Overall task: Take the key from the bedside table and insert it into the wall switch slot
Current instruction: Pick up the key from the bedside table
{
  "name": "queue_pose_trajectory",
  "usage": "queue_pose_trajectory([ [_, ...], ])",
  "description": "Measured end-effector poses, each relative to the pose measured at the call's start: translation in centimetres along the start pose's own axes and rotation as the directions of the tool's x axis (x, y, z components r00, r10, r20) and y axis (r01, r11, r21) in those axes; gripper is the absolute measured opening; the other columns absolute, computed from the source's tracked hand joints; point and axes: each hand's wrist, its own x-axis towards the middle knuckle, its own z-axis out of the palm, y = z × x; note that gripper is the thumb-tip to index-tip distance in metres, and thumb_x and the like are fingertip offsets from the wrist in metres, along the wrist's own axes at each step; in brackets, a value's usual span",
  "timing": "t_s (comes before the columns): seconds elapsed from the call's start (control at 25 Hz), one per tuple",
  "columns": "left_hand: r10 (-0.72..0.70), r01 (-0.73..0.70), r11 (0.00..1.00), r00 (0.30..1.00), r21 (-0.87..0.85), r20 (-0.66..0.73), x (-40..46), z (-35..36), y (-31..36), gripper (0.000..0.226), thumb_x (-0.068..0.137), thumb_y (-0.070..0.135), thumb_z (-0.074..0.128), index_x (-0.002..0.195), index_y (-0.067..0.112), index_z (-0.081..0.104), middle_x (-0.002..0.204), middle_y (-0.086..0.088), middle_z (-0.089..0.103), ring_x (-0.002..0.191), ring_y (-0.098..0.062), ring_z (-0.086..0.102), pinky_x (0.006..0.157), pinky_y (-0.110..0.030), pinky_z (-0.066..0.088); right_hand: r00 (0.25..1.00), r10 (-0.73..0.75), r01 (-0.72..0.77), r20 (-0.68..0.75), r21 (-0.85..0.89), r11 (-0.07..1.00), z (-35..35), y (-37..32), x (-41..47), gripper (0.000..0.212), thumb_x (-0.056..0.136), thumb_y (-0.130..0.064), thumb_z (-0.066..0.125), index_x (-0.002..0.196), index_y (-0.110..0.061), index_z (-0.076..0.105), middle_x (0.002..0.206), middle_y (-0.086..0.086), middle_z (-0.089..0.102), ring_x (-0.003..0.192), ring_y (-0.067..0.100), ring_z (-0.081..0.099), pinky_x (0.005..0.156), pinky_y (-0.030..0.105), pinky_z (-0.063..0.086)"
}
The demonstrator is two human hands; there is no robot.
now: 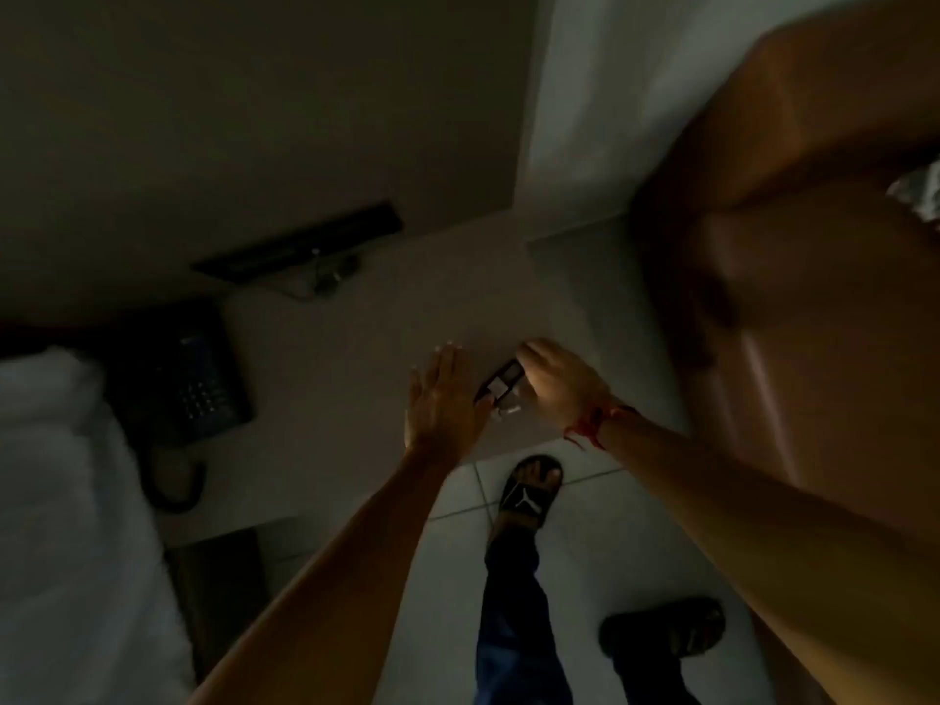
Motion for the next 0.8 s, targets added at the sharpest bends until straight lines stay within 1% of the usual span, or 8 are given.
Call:
queue_pose_trajectory([
  [0.08, -0.041, 0.042, 0.999, 0.999, 0.017, -0.029, 0.3, 2.7, -1.4, 0.081, 0.102, 0.051, 0.047, 0.163, 0.008, 0.015, 0.173, -0.013, 0.016, 0.160, -0.033, 0.015, 0.129, -0.055, 0.017, 0.998, -0.057, 0.057, -0.009, -0.030, 0.998, 2.7, -0.4, 1.7, 0.046, 0.090, -0.011, 0.057, 0.133, 0.000, 0.048, 0.140, 0.019, 0.048, 0.129, 0.034, 0.045, 0.110, 0.041, 0.038],
  [0.16, -0.045, 0.046, 0.999, 0.996, 0.010, -0.073, 0.2, 5.4, -2.7, 0.073, 0.105, 0.049, 0.035, 0.163, 0.008, 0.018, 0.173, -0.012, 0.016, 0.160, -0.032, 0.015, 0.129, -0.055, 0.019, 0.993, -0.116, 0.114, -0.011, -0.092, 0.989, 5.1, -1.0, 2.7, 0.046, 0.083, -0.003, 0.060, 0.129, 0.000, 0.053, 0.136, 0.020, 0.051, 0.124, 0.037, 0.048, 0.107, 0.044, 0.040],
  [0.24, -0.021, 0.012, 0.998, 0.990, -0.062, -0.137, 0.1, 7.0, -3.2, 0.065, 0.107, 0.043, 0.024, 0.162, 0.008, 0.021, 0.172, -0.011, 0.017, 0.161, -0.029, 0.014, 0.129, -0.055, 0.019, 0.988, -0.145, 0.136, -0.045, -0.161, 0.978, 6.9, -1.3, 3.2, 0.046, 0.074, -0.003, 0.068, 0.120, -0.003, 0.059, 0.130, 0.020, 0.053, 0.118, 0.038, 0.050, 0.101, 0.048, 0.045],
  [0.32, 0.012, -0.026, 0.997, 0.980, -0.068, -0.201, 0.3, 7.9, -4.0, 0.061, 0.108, 0.038, 0.020, 0.162, 0.009, 0.021, 0.172, -0.010, 0.018, 0.161, -0.027, 0.013, 0.128, -0.056, 0.018, 0.981, -0.162, 0.137, -0.107, -0.213, 0.967, 7.5, -1.4, 3.5, 0.046, 0.070, -0.007, 0.072, 0.114, -0.006, 0.062, 0.124, 0.019, 0.055, 0.114, 0.038, 0.051, 0.099, 0.052, 0.047],
  [0.44, 0.016, -0.019, 1.000, 0.971, -0.014, -0.239, 0.5, 9.0, -5.1, 0.059, 0.109, 0.034, 0.025, 0.164, 0.012, 0.017, 0.174, -0.006, 0.015, 0.161, -0.023, 0.011, 0.129, -0.057, 0.017, 0.968, -0.200, 0.155, -0.151, -0.268, 0.951, 8.0, -1.2, 4.1, 0.044, 0.071, -0.012, 0.074, 0.113, -0.010, 0.061, 0.120, 0.015, 0.057, 0.114, 0.036, 0.051, 0.102, 0.054, 0.044],
  [0.6, -0.021, 0.028, 0.999, 0.960, 0.020, -0.280, 1.1, 10.6, -5.0, 0.063, 0.109, 0.036, 0.032, 0.165, 0.015, 0.012, 0.175, -0.003, 0.010, 0.162, -0.020, 0.007, 0.130, -0.057, 0.013, 0.963, -0.188, 0.125, -0.193, -0.298, 0.946, 8.2, -0.5, 4.6, 0.043, 0.069, -0.012, 0.076, 0.110, -0.011, 0.060, 0.114, 0.012, 0.062, 0.111, 0.033, 0.053, 0.097, 0.052, 0.046],
  [0.72, -0.037, 0.042, 0.999, 0.950, 0.010, -0.310, 1.3, 11.3, -4.9, 0.064, 0.108, 0.038, 0.032, 0.165, 0.016, 0.013, 0.174, -0.002, 0.011, 0.162, -0.020, 0.007, 0.129, -0.058, 0.014, 0.964, -0.216, 0.166, -0.155, -0.285, 0.944, 8.2, -0.5, 4.7, 0.045, 0.074, -0.014, 0.072, 0.116, -0.014, 0.058, 0.116, 0.012, 0.061, 0.111, 0.033, 0.053, 0.097, 0.053, 0.045],
  [0.8, -0.027, 0.039, 0.999, 0.947, 0.031, -0.321, 1.3, 11.6, -5.1, 0.064, 0.108, 0.039, 0.031, 0.165, 0.016, 0.011, 0.175, -0.002, 0.010, 0.162, -0.019, 0.007, 0.129, -0.058, 0.015, 0.955, -0.257, 0.206, -0.147, -0.295, 0.933, 8.3, -0.7, 4.6, 0.039, 0.079, -0.019, 0.070, 0.116, -0.018, 0.060, 0.116, 0.013, 0.060, 0.111, 0.033, 0.053, 0.096, 0.054, 0.044],
])
